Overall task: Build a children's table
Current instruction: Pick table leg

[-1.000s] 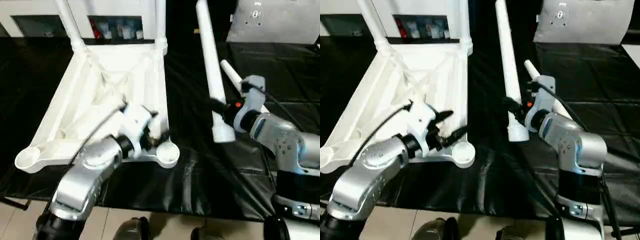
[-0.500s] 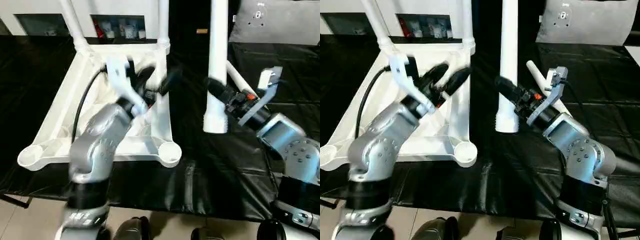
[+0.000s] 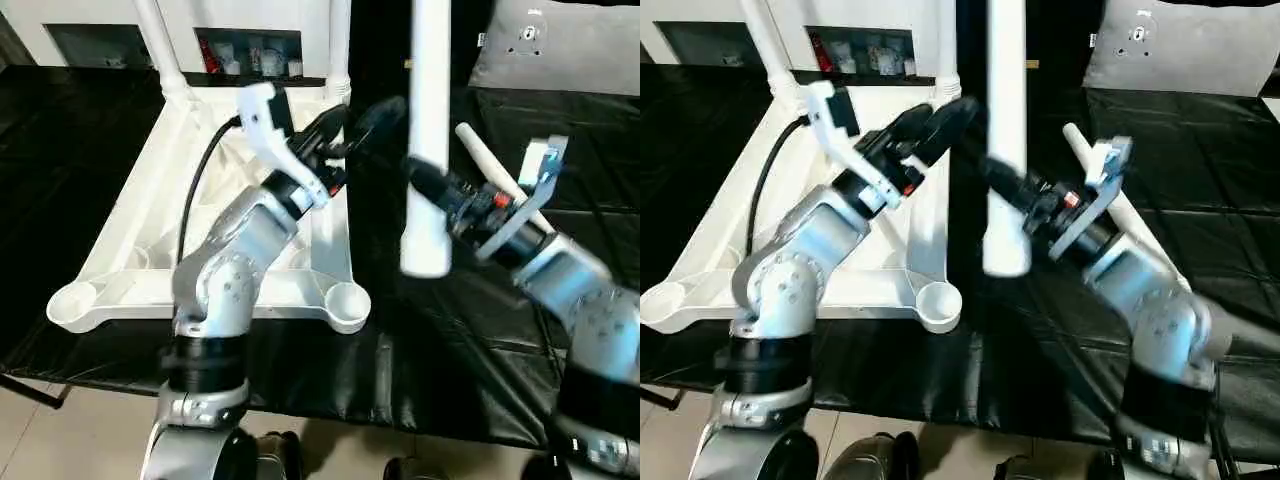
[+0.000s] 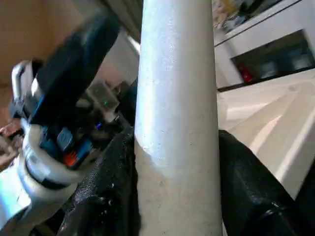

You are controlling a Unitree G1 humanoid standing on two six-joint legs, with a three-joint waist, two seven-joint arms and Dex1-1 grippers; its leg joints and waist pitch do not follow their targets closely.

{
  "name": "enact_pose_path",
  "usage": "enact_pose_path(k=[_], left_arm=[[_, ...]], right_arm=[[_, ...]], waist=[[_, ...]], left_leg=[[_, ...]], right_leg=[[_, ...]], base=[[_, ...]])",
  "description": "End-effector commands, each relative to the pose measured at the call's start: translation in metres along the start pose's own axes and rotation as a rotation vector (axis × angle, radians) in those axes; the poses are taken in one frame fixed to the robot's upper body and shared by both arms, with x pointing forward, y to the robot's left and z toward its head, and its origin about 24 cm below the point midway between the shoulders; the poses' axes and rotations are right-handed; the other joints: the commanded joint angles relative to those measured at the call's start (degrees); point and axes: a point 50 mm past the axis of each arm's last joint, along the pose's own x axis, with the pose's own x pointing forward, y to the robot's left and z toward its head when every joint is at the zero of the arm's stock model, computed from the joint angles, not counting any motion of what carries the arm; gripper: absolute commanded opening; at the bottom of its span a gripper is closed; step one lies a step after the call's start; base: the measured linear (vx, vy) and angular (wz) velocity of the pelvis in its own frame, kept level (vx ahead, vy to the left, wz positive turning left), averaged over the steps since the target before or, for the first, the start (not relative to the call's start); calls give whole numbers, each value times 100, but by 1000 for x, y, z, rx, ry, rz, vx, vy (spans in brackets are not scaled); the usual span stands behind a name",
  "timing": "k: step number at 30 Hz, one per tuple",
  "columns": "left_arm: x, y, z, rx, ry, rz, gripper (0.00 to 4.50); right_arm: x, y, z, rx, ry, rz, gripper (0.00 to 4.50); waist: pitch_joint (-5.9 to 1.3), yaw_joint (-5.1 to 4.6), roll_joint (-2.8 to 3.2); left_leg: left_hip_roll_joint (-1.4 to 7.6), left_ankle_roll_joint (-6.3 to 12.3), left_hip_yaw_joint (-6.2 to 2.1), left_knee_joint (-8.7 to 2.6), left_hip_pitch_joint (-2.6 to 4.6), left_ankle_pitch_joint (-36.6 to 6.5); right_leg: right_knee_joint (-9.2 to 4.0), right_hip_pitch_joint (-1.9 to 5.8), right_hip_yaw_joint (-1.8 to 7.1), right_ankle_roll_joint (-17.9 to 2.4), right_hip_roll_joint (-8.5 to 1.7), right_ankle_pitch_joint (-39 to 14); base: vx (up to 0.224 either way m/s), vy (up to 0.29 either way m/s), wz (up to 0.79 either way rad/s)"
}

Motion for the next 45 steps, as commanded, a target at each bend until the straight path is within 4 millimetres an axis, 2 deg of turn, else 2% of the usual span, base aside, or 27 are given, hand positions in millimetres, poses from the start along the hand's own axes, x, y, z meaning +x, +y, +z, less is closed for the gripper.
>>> enact_pose_path(k=[1,2,3,5,6,9,10,12,13,15,18,21,26,28,38,45], left_arm=[[4,-4,-1,-8,15,-27,450],[4,-4,-1,-8,15,-27,450],[7,-3,-3,9,18,-8,450],[7,-3,-3,18,18,-2,450],[8,-3,-4,29,19,-6,450],[9,-4,-4,47,19,-8,450],[10,-5,-5,71,21,-3,423],[12,-9,-9,98,25,6,416],[13,-10,-10,100,25,5,416],[14,-15,-13,106,21,0,380],[15,-17,-15,106,16,6,363],[19,-21,-20,180,-2,45,339],[21,-23,-22,265,-14,60,304],[21,-23,-22,267,-16,66,277],[21,-22,-23,272,-26,69,211],[21,-23,-25,255,-27,62,199]], right_arm=[[3,9,6,-90,-16,33,186],[3,9,6,-90,-16,33,186],[9,16,2,-210,10,27,186],[11,18,1,-242,14,18,186],[15,18,-1,-301,9,-11,186],[19,17,-3,-367,-1,-50,186],[23,15,-3,-420,-34,-100,186],[27,12,-3,-517,-86,-176,186],[27,12,-3,-522,-90,-182,186],[29,12,-3,-543,-110,-204,186],[29,12,-3,-555,-121,-211,186],[30,12,-6,-598,-121,-227,186],[32,11,-9,-618,-142,-236,186],[33,10,-10,-623,-144,-236,186],[34,9,-11,-634,-151,-236,186],[33,8,-11,-642,-149,-234,186]], waist=[[-600,28,-147],[-599,24,-153],[-590,36,-117],[-590,21,-139],[-586,22,-114],[-587,0,-118],[-586,-1,-116],[-581,-24,-115],[-587,-20,-114],[-573,-22,-95],[-587,-26,-98],[-577,-37,-83],[-570,-45,-89],[-564,-51,-89],[-570,-47,-79],[-575,-48,-86]], left_leg=[[499,509,-165,-341,161,-436],[500,477,-166,-349,167,-522],[512,418,-174,-357,172,-602],[511,353,-175,-373,177,-666],[516,320,-180,-381,172,-724],[510,290,-182,-391,180,-813],[510,303,-188,-391,181,-833],[519,261,-178,-401,178,-905],[522,252,-181,-402,181,-926],[517,279,-181,-411,185,-995],[516,395,-188,-399,171,-907],[529,452,-194,-401,173,-994],[532,395,-196,-418,175,-1161],[529,363,-194,-423,183,-1232],[531,326,-195,-436,179,-1346],[528,363,-188,-427,177,-1276]], right_leg=[[-402,238,194,-1469,-402,-105],[-415,240,195,-1445,-404,-214],[-428,226,196,-1418,-410,-322],[-428,234,205,-1374,-400,-325],[-439,210,203,-1346,-394,-380],[-438,208,206,-1355,-389,-364],[-434,215,208,-1364,-392,-352],[-447,189,212,-1349,-394,-382],[-443,196,210,-1350,-402,-380],[-444,195,213,-1363,-380,-343],[-419,217,208,-1412,-387,-66],[-438,217,210,-1402,-386,-93],[-454,215,212,-1354,-392,-278],[-458,206,213,-1359,-384,-343],[-457,195,213,-1359,-386,-364],[-450,196,215,-1374,-387,-289]], base=[[0,0,0],[0,0,0],[0,0,0],[0,0,0],[0,0,0],[0,0,0],[0,0,0],[0,0,0],[0,0,0],[0,0,0],[0,0,0],[0,0,0],[0,0,0],[0,0,0],[0,0,0],[0,0,0]])
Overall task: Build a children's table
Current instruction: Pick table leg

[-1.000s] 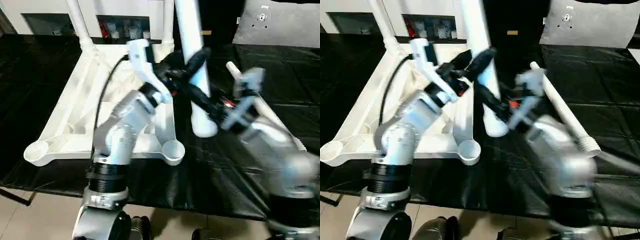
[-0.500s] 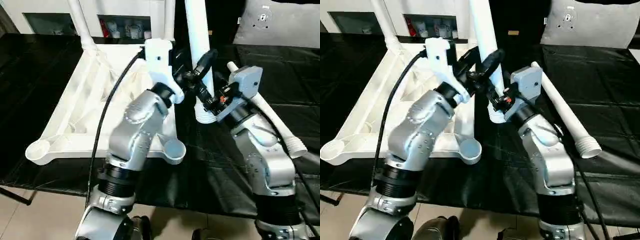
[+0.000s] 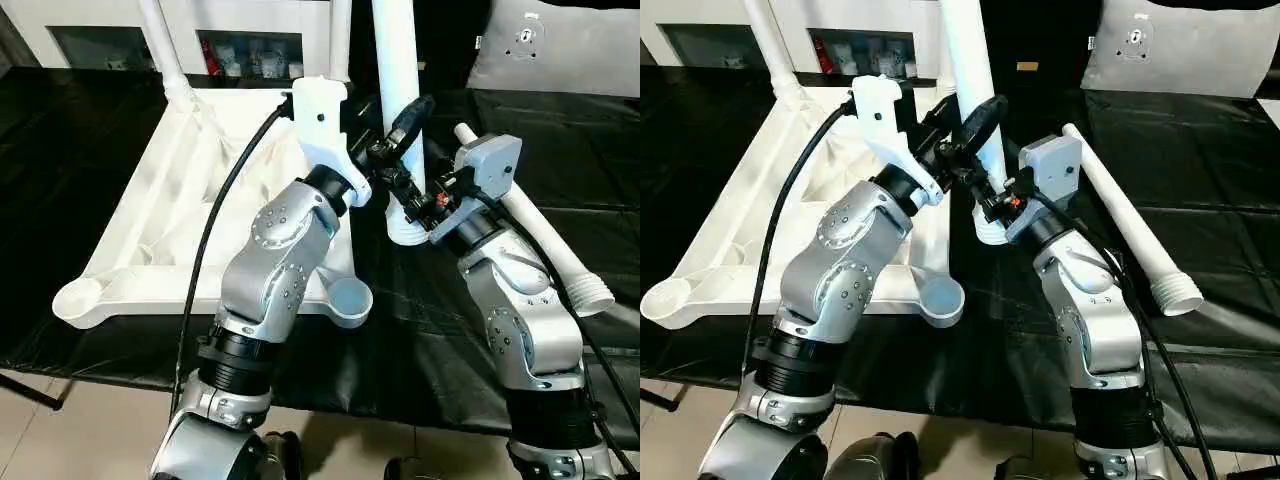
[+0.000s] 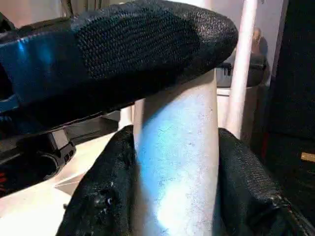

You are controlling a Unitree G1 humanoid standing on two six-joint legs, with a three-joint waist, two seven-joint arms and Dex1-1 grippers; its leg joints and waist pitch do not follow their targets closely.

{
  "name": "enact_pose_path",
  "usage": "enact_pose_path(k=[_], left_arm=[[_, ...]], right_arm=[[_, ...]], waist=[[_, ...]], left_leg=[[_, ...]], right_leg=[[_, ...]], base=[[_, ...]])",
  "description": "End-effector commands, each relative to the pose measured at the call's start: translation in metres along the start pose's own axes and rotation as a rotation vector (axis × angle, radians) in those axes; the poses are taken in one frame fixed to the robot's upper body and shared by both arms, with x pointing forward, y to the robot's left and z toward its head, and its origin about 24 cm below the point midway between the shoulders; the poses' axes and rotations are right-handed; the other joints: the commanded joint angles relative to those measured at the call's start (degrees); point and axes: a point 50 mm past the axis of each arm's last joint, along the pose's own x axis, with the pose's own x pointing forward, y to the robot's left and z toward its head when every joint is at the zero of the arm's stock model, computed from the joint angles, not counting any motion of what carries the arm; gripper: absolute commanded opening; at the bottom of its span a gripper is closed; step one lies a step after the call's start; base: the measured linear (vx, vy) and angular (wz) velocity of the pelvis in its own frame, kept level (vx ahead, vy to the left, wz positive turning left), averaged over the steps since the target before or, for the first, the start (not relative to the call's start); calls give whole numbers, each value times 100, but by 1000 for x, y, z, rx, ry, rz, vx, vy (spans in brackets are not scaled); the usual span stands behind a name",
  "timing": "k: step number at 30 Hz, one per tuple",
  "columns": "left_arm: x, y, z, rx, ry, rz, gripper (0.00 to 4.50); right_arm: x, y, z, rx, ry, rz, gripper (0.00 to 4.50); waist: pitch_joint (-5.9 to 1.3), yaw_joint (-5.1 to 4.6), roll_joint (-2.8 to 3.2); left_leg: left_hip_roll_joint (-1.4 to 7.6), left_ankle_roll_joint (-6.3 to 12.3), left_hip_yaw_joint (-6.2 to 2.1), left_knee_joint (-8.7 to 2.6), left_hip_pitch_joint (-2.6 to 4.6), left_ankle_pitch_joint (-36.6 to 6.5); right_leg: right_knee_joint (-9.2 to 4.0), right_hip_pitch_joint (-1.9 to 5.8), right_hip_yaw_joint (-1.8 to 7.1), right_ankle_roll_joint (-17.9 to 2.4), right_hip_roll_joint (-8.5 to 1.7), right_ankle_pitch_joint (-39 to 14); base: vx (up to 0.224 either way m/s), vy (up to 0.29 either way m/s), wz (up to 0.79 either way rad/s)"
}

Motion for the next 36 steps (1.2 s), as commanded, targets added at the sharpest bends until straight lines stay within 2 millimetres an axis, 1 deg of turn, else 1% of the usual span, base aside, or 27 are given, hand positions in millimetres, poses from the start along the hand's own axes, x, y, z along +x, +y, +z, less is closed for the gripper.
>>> enact_pose_path(k=[1,5,6,11,12,14,16,19,20,21,22,23,25,27,28,31,33,34,35,36], left_arm=[[1,-4,-7,-52,4,11,198],[0,-3,-8,-63,3,20,196],[0,-2,-8,-67,3,25,196],[0,1,-9,-76,10,56,196],[0,3,-9,-78,13,71,196],[0,8,-10,-88,15,105,195],[0,13,-9,-106,10,129,195],[-1,16,-8,-125,3,150,192],[-1,19,-7,-127,2,164,191],[-1,19,-7,-127,2,165,190],[-2,23,-7,-124,3,184,190],[-2,24,-7,-124,3,188,190],[-3,28,-6,-120,4,203,189],[-3,33,-5,-116,4,217,189],[-3,34,-5,-115,4,221,189],[-5,42,-2,-125,20,216,189],[-6,42,-3,-133,57,152,189],[-7,42,-2,-159,69,118,189],[-7,42,-2,-159,69,118,189],[-8,42,0,-207,75,70,189]], right_arm=[[0,1,2,-23,-10,8,186],[0,0,2,-32,-9,10,186],[0,0,1,-37,-7,10,186],[0,-1,0,-55,5,10,186],[-1,-1,0,-45,7,29,221],[-1,0,-1,-41,16,45,256],[-2,0,-2,-50,25,47,265],[-2,-1,-3,-58,31,48,297],[-2,-1,-3,-57,34,54,303],[-2,-1,-3,-57,34,55,319],[-3,-1,-3,-48,35,67,319],[-3,-1,-3,-45,35,70,329],[-5,-2,-1,-18,25,88,354],[-8,-4,4,60,-1,98,362],[-9,-6,5,69,-7,93,368],[-16,-22,10,148,-16,48,398],[-20,-37,11,201,-6,-26,418],[-22,-44,9,241,21,-54,418],[-22,-44,9,241,21,-54,433],[-26,-51,6,325,77,-73,442]], waist=[[-568,-11,-102],[-567,-11,-102],[-570,-14,-113],[-574,-15,-110],[-579,-11,-108],[-577,-10,-103],[-583,-12,-107],[-579,-22,-123],[-586,-19,-121],[-584,-18,-118],[-587,-15,-121],[-583,-15,-116],[-588,-4,-113],[-585,4,-107],[-592,11,-104],[-604,14,-94],[-599,23,-97],[-592,14,-97],[-596,20,-93],[-580,14,-99]], left_leg=[[523,323,-207,-427,192,-1308],[524,329,-208,-428,194,-1318],[523,334,-202,-423,193,-1315],[518,346,-202,-420,196,-1312],[520,350,-203,-416,196,-1286],[522,360,-202,-415,197,-1270],[517,386,-200,-406,190,-1227],[508,423,-197,-400,181,-1200],[514,427,-196,-396,190,-1189],[517,431,-198,-398,192,-1196],[520,440,-197,-398,195,-1197],[521,452,-198,-398,192,-1214],[525,466,-197,-394,203,-1211],[524,495,-198,-396,197,-1212],[532,509,-207,-397,199,-1199],[528,509,-208,-394,212,-1177],[519,482,-203,-398,200,-1153],[508,443,-201,-407,190,-1184],[500,401,-198,-402,209,-1217],[487,371,-193,-402,219,-1214]], right_leg=[[-415,201,208,-1379,-380,-361],[-416,200,207,-1378,-377,-403],[-418,202,211,-1383,-382,-412],[-422,197,208,-1383,-378,-437],[-417,202,209,-1386,-378,-401],[-413,201,208,-1390,-374,-359],[-402,207,206,-1407,-374,-281],[-410,221,203,-1422,-380,-278],[-412,215,203,-1417,-380,-302],[-413,210,201,-1419,-379,-325],[-413,206,200,-1420,-375,-347],[-415,204,201,-1422,-376,-364],[-414,198,205,-1427,-377,-336],[-414,203,204,-1419,-374,-330],[-407,203,201,-1416,-377,-296],[-394,190,191,-1459,-376,-230],[-392,189,185,-1490,-378,-268],[-395,184,176,-1479,-367,-356],[-399,176,175,-1495,-374,-461],[-406,180,181,-1517,-371,-494]], base=[[0,0,0],[0,0,0],[0,0,0],[0,0,0],[0,0,0],[0,0,0],[0,0,0],[0,0,0],[0,0,0],[0,0,0],[0,0,0],[0,0,0],[0,0,0],[0,0,0],[0,0,0],[0,0,0],[0,0,0],[0,0,0],[0,0,0],[0,0,0]])
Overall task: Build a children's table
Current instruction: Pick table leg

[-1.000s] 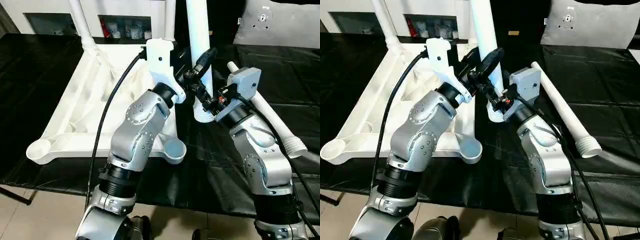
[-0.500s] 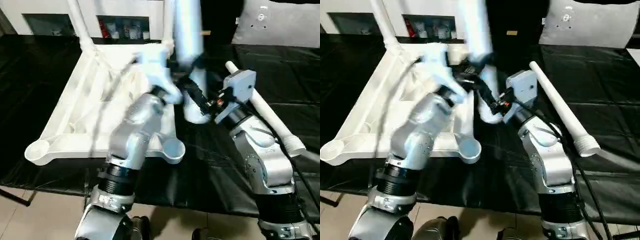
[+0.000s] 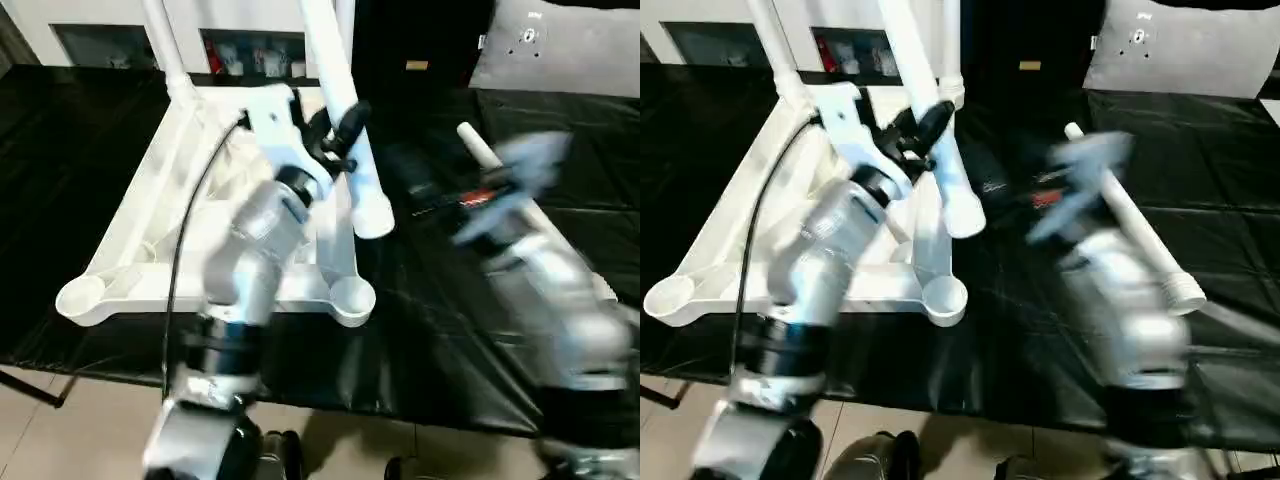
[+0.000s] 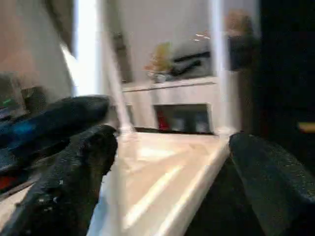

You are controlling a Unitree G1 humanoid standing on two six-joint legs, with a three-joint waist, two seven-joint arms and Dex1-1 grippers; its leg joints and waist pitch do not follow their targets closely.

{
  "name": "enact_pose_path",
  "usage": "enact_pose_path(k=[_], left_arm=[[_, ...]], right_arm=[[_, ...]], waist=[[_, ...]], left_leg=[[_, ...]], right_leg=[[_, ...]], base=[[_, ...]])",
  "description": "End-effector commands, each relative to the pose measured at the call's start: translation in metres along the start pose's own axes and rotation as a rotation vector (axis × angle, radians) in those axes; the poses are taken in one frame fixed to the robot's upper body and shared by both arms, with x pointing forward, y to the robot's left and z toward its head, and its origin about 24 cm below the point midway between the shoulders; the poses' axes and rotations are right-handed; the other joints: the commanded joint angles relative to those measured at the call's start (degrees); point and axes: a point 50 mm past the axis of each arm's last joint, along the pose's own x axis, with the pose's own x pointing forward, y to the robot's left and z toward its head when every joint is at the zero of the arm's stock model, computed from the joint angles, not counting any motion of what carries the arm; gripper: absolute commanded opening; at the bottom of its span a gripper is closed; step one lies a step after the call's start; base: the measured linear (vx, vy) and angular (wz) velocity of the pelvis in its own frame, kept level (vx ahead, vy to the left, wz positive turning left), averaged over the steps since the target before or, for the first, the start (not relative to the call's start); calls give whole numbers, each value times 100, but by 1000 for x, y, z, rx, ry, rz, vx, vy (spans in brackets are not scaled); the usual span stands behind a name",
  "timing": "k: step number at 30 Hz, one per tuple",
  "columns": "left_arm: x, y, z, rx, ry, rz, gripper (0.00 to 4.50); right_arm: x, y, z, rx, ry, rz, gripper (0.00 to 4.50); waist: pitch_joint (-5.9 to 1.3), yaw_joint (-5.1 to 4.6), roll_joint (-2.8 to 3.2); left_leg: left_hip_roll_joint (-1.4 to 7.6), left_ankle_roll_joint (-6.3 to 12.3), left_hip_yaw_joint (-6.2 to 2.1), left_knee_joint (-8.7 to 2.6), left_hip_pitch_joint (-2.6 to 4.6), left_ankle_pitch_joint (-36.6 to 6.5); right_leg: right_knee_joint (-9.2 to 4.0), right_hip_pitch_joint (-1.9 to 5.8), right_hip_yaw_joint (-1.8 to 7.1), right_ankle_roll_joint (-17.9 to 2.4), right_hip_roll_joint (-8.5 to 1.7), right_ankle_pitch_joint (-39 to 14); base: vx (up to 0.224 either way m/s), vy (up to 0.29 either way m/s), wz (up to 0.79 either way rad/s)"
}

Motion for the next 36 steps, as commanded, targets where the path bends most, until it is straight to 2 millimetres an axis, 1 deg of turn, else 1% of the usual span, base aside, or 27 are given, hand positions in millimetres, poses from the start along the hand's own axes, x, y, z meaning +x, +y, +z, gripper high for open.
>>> enact_pose_path(k=[1,3,4,5,6,8,11,13,15,16,17,19,21,22,23,24,25,26,27,28,29,30,31,32,34,35,36], left_arm=[[0,-7,8,-52,-1,-93,189],[-2,-9,12,-106,9,-158,188],[-4,-10,14,-131,24,-209,188],[-5,-11,16,-147,34,-242,188],[-6,-13,17,-162,49,-288,188],[-8,-15,21,-169,58,-348,188],[-8,-15,28,-185,62,-418,188],[-8,-16,29,-184,65,-438,188],[-9,-17,31,-178,74,-476,188],[-9,-18,32,-178,75,-493,188],[-10,-19,34,-185,77,-514,188],[-10,-20,35,-186,81,-531,188],[-12,-23,35,-173,91,-572,188],[-14,-24,36,-162,96,-599,188],[-15,-24,36,-153,99,-618,188],[-17,-25,36,-131,108,-649,188],[-17,-25,36,-126,110,-653,188],[-18,-26,36,-106,119,-668,188],[-22,-27,34,-31,135,-721,188],[-23,-28,34,1,136,-743,188],[-23,-29,34,4,136,-748,188],[-25,-31,35,16,124,-787,188],[-26,-33,37,8,118,-815,188],[-26,-34,38,2,115,-833,188],[-30,-39,40,-4,122,-914,188],[-32,-41,40,-3,124,-945,188],[-33,-43,40,-2,126,-974,188]], right_arm=[[-3,-6,-3,112,66,-13,442],[-7,-9,1,139,64,6,450],[-10,-11,4,187,45,20,450],[-12,-12,7,222,31,31,450],[-14,-14,10,259,13,45,450],[-16,-13,13,300,11,83,450],[-19,-9,15,301,49,162,450],[-20,-7,15,307,67,188,450],[-22,0,17,325,86,251,450],[-23,2,18,334,92,283,450],[-24,4,19,338,104,305,450],[-24,4,20,344,111,319,450],[-25,5,20,347,127,361,450],[-26,6,21,345,140,394,450],[-27,7,21,336,150,421,450],[-28,9,22,318,173,467,450],[-29,9,22,316,176,472,450],[-29,10,22,308,187,492,450],[-31,12,23,299,213,545,450],[-31,13,23,293,221,571,450],[-31,13,23,293,223,578,450],[-32,15,24,290,243,620,450],[-32,16,24,279,256,645,450],[-33,16,24,272,265,661,450],[-33,18,24,263,287,719,450],[-33,20,24,257,290,754,450],[-34,22,24,245,300,796,450]], waist=[[-590,19,-95],[-598,26,-100],[-602,33,-101],[-597,30,-108],[-598,42,-98],[-600,47,-92],[-588,43,-99],[-588,51,-103],[-588,62,-104],[-592,59,-115],[-587,68,-111],[-584,70,-132],[-583,80,-145],[-584,87,-141],[-589,97,-157],[-590,107,-150],[-583,108,-151],[-587,116,-170],[-588,122,-160],[-584,136,-165],[-587,138,-166],[-588,137,-187],[-589,142,-183],[-593,140,-199],[-594,146,-190],[-614,144,-221],[-611,148,-210]], left_leg=[[483,347,-210,-410,251,-1201],[479,310,-192,-403,228,-1172],[483,303,-190,-400,229,-1158],[482,312,-187,-401,230,-1144],[481,345,-185,-398,226,-1091],[475,360,-182,-398,232,-1048],[477,321,-170,-407,222,-1071],[481,281,-169,-410,230,-1103],[488,225,-171,-415,235,-1119],[488,232,-166,-412,237,-1111],[489,235,-170,-414,235,-1100],[490,221,-161,-413,233,-1072],[491,224,-156,-411,235,-1054],[490,227,-160,-407,231,-1045],[489,237,-154,-403,227,-1039],[501,250,-154,-405,230,-992],[500,257,-155,-408,228,-992],[502,272,-151,-402,229,-965],[507,286,-148,-401,229,-929],[506,314,-160,-404,231,-970],[522,311,-158,-413,229,-943],[515,306,-149,-407,230,-960],[522,294,-144,-404,233,-952],[519,304,-140,-392,230,-916],[516,339,-140,-384,224,-861],[512,368,-131,-371,224,-838],[516,384,-133,-371,221,-825]], right_leg=[[-390,202,178,-1506,-372,-522],[-394,202,177,-1506,-387,-518],[-390,203,175,-1503,-395,-503],[-391,198,176,-1503,-391,-488],[-389,187,171,-1503,-384,-498],[-384,191,168,-1507,-379,-501],[-395,195,169,-1486,-375,-556],[-403,194,174,-1461,-388,-663],[-411,196,178,-1421,-398,-742],[-410,194,180,-1424,-396,-720],[-414,198,180,-1401,-398,-747],[-413,188,183,-1394,-398,-769],[-421,183,183,-1389,-405,-837],[-420,187,180,-1383,-406,-853],[-422,198,180,-1360,-409,-869],[-416,192,186,-1330,-410,-857],[-421,190,185,-1323,-409,-874],[-417,188,186,-1325,-414,-872],[-411,178,188,-1339,-417,-854],[-447,178,186,-1303,-418,-942],[-425,191,196,-1238,-415,-935],[-425,194,191,-1253,-422,-967],[-424,192,195,-1273,-431,-961],[-416,193,191,-1336,-434,-915],[-400,189,184,-1409,-432,-855],[-390,200,177,-1438,-428,-824],[-383,201,179,-1452,-434,-810]], base=[[0,0,0],[0,0,0],[0,0,0],[0,0,0],[0,0,0],[0,0,0],[0,0,0],[0,0,0],[0,0,0],[0,0,0],[0,0,0],[0,0,0],[0,0,0],[0,0,0],[0,0,0],[0,0,0],[0,0,0],[0,0,0],[0,0,0],[0,0,0],[0,0,0],[0,0,0],[0,0,0],[0,0,0],[0,0,0],[0,0,0],[0,0,0]])
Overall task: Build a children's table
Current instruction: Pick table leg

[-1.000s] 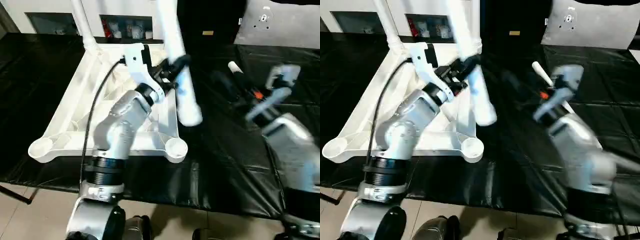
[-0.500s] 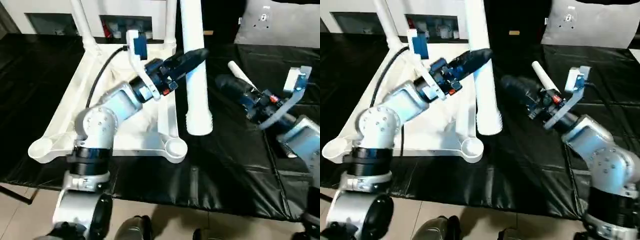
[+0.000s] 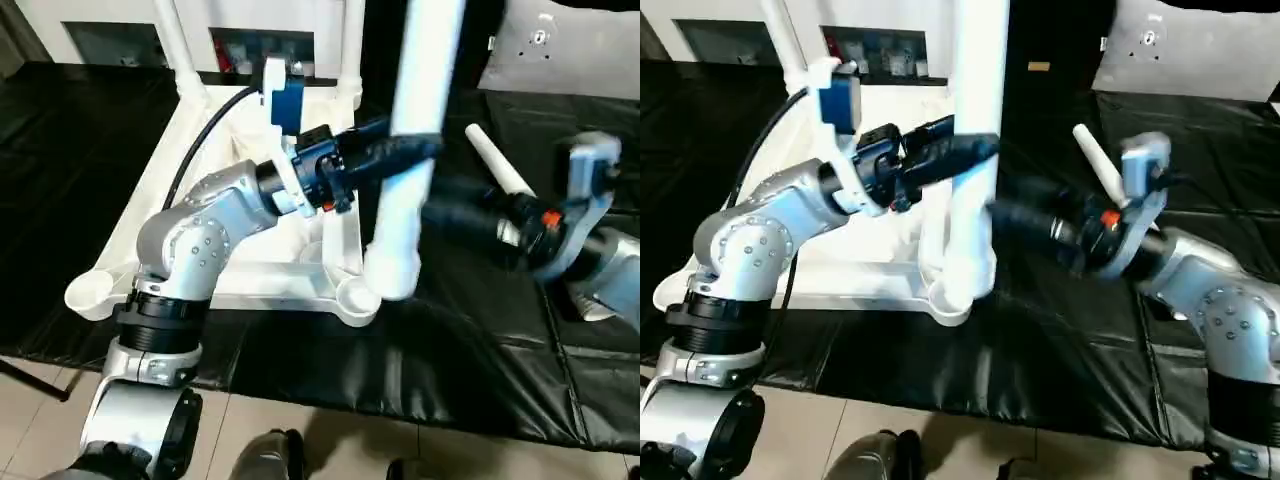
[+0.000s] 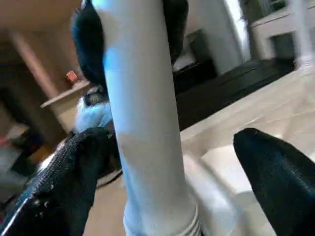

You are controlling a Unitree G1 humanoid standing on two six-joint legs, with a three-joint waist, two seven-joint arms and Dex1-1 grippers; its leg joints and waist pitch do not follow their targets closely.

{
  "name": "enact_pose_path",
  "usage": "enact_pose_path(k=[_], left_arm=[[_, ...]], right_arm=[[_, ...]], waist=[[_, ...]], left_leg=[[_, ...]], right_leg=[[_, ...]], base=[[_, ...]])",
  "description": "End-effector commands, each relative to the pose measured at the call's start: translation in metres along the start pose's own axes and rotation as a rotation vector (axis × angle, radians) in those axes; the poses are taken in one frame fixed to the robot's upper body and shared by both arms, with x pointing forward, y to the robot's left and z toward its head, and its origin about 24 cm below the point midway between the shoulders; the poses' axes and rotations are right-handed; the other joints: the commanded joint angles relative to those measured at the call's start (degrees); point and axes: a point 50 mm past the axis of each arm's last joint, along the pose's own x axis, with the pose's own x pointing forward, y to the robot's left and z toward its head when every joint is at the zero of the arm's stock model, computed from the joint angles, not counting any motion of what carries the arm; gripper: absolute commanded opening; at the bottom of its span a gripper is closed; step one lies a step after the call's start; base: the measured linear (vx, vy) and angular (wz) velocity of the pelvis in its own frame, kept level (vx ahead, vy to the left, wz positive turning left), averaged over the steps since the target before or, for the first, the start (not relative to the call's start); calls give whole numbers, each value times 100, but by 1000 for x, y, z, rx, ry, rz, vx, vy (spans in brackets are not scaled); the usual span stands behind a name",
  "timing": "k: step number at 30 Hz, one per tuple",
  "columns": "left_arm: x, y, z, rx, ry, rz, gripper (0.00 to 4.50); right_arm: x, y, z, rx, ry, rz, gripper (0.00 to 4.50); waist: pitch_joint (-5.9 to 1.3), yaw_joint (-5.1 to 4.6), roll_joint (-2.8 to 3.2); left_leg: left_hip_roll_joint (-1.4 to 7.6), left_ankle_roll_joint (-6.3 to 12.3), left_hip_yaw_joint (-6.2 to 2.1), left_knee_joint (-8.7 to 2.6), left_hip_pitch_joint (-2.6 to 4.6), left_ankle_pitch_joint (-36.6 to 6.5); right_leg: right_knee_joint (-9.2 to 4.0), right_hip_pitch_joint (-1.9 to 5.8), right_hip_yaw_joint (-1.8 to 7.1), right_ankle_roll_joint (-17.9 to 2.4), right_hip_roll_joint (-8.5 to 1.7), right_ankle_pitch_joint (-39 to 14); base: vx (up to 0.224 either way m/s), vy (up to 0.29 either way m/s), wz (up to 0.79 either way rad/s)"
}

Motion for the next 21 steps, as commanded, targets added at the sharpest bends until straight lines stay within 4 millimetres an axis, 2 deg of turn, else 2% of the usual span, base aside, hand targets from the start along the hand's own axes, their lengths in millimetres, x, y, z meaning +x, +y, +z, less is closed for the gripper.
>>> enact_pose_path(k=[1,3,4,10,18,21], left_arm=[[5,-9,3,21,5,-95,188],[6,-11,3,17,-1,-120,188],[7,-12,3,12,-2,-146,188],[12,-18,-3,11,27,-206,188],[16,-19,-10,47,64,-222,188],[17,-19,-11,56,67,-224,188]], right_arm=[[4,6,3,-49,45,91,450],[5,7,1,-73,80,125,450],[6,6,-1,-87,104,134,450],[14,2,-7,-102,140,153,450],[25,5,-15,-105,174,220,450],[27,5,-16,-96,177,235,421]], waist=[[-596,15,-203],[-593,14,-200],[-616,19,-206],[-615,3,-201],[-662,9,-200],[-662,14,-198]], left_leg=[[513,398,-162,-365,231,-841],[517,425,-163,-359,233,-884],[520,407,-162,-349,234,-904],[532,276,-162,-366,239,-1064],[547,208,-147,-366,274,-1229],[546,166,-147,-368,269,-1293]], right_leg=[[-387,216,173,-1466,-425,-815],[-387,207,176,-1506,-427,-849],[-383,220,174,-1506,-432,-877],[-390,211,165,-1482,-417,-1117],[-389,197,169,-1464,-404,-1115],[-394,198,167,-1443,-412,-1195]], base=[[0,0,0],[0,0,0],[0,0,0],[0,0,0],[0,0,0],[0,0,0]])
